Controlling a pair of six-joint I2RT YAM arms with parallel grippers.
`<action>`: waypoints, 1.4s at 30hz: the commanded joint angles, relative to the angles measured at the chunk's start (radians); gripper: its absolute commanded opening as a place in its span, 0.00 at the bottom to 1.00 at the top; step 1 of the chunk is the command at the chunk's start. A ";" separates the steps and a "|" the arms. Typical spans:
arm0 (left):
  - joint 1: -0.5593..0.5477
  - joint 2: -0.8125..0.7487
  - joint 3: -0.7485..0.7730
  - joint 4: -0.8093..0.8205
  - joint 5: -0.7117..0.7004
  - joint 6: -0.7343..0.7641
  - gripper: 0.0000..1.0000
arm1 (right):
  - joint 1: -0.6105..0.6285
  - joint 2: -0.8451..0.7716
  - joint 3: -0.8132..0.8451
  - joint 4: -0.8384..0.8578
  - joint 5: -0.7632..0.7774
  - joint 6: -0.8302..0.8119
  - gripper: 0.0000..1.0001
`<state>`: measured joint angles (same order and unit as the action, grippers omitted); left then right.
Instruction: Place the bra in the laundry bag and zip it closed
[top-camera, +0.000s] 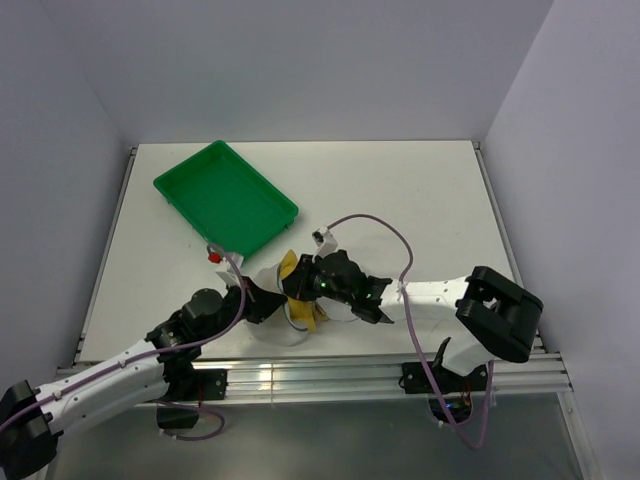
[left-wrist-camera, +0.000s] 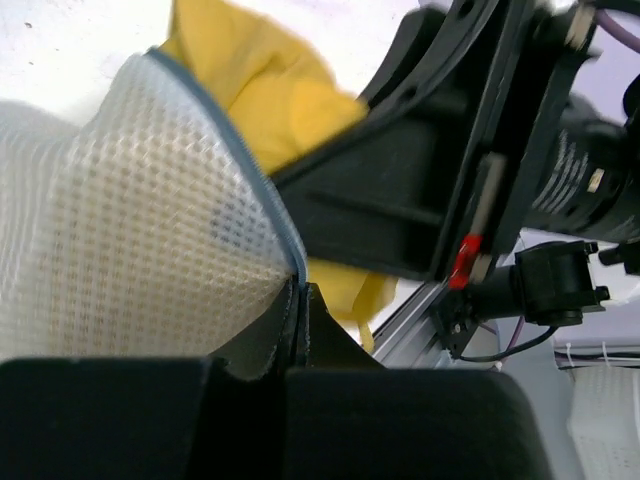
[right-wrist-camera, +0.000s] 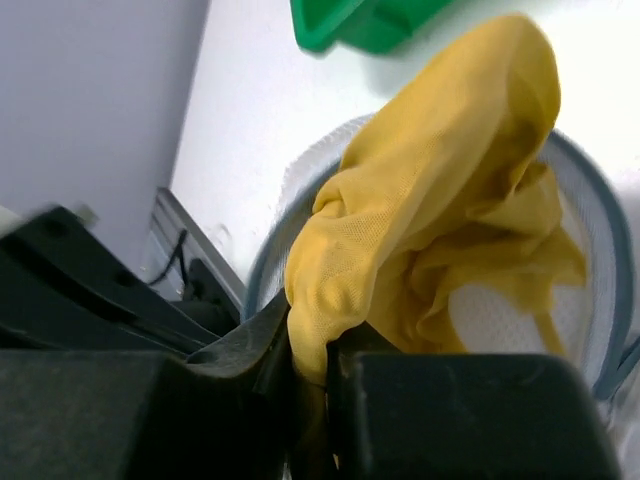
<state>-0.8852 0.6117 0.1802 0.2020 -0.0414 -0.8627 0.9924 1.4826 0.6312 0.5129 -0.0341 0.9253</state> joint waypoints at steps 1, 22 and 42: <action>-0.003 -0.035 0.021 0.073 -0.018 -0.009 0.00 | 0.066 0.039 0.030 -0.050 0.060 0.004 0.19; -0.003 -0.113 0.051 -0.030 -0.060 0.002 0.00 | -0.079 -0.470 -0.073 -0.500 0.229 -0.230 0.81; -0.003 -0.113 0.042 -0.009 -0.043 -0.002 0.00 | -0.379 -0.371 -0.246 -0.541 0.261 -0.246 0.65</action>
<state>-0.8886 0.5056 0.1860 0.1463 -0.0868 -0.8608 0.6228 1.0966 0.3920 -0.0662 0.2222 0.6819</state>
